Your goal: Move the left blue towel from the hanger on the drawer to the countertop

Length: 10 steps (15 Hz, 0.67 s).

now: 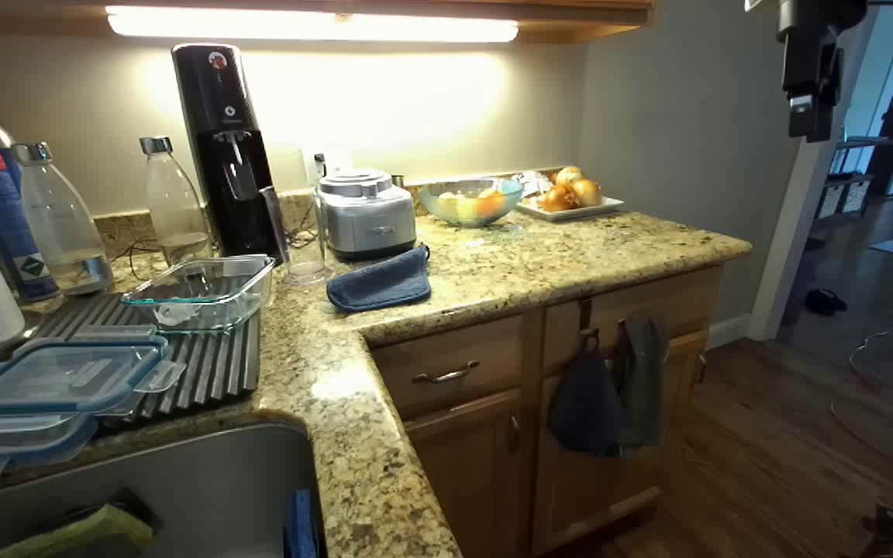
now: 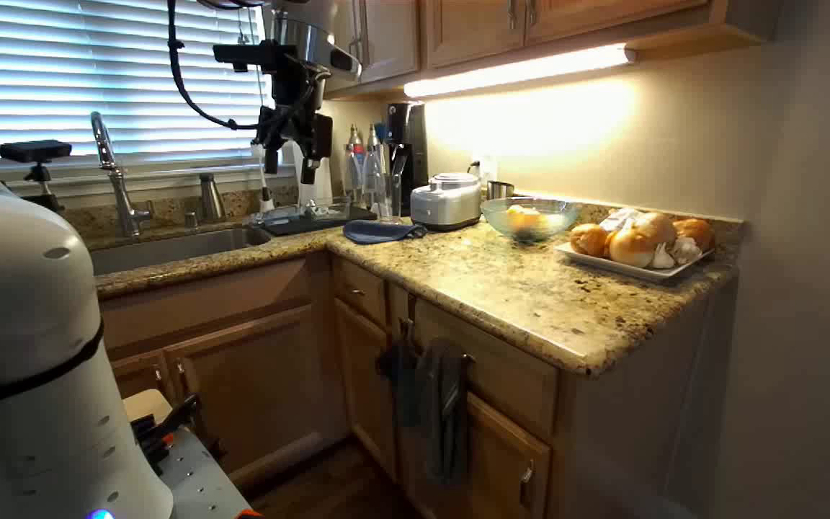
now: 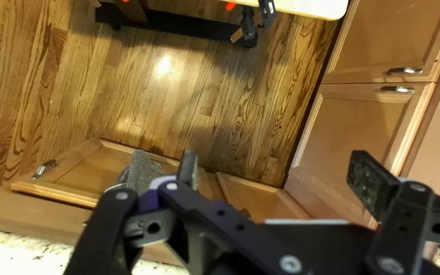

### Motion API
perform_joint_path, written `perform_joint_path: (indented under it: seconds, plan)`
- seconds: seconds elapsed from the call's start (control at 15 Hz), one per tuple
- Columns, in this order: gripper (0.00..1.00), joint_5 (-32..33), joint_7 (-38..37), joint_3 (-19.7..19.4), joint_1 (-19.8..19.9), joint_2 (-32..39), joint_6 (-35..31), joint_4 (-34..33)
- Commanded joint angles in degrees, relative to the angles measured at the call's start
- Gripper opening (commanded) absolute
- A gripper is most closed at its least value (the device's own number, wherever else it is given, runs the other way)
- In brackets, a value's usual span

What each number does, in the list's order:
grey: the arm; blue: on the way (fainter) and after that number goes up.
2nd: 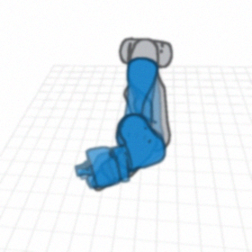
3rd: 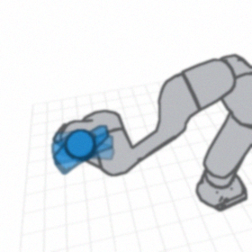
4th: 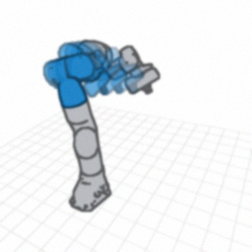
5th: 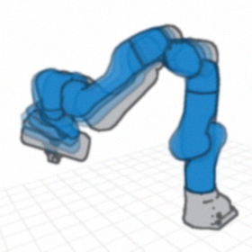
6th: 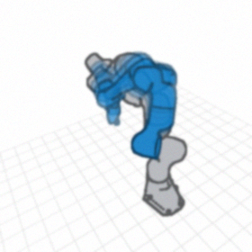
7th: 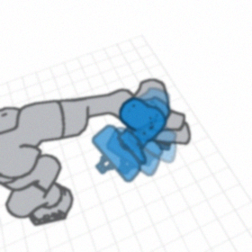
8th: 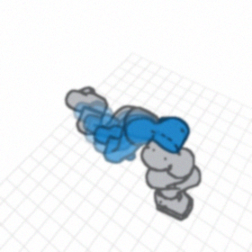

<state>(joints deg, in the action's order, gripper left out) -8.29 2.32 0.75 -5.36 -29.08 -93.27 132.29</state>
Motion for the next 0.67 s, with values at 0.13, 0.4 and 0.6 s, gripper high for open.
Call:
perform_joint_path:
  seconds: [0.13, 0.4, 0.6]
  plan:
    - [1.0, -0.21, 0.25, 0.53, 0.67, 0.04, 0.17, -0.12]
    - [1.0, 0.1, 0.18, 0.98, 0.73, -0.42, -2.98, 1.09]
    - [1.0, -0.55, 0.56, 1.54, 0.46, -1.54, -12.07, 4.84]
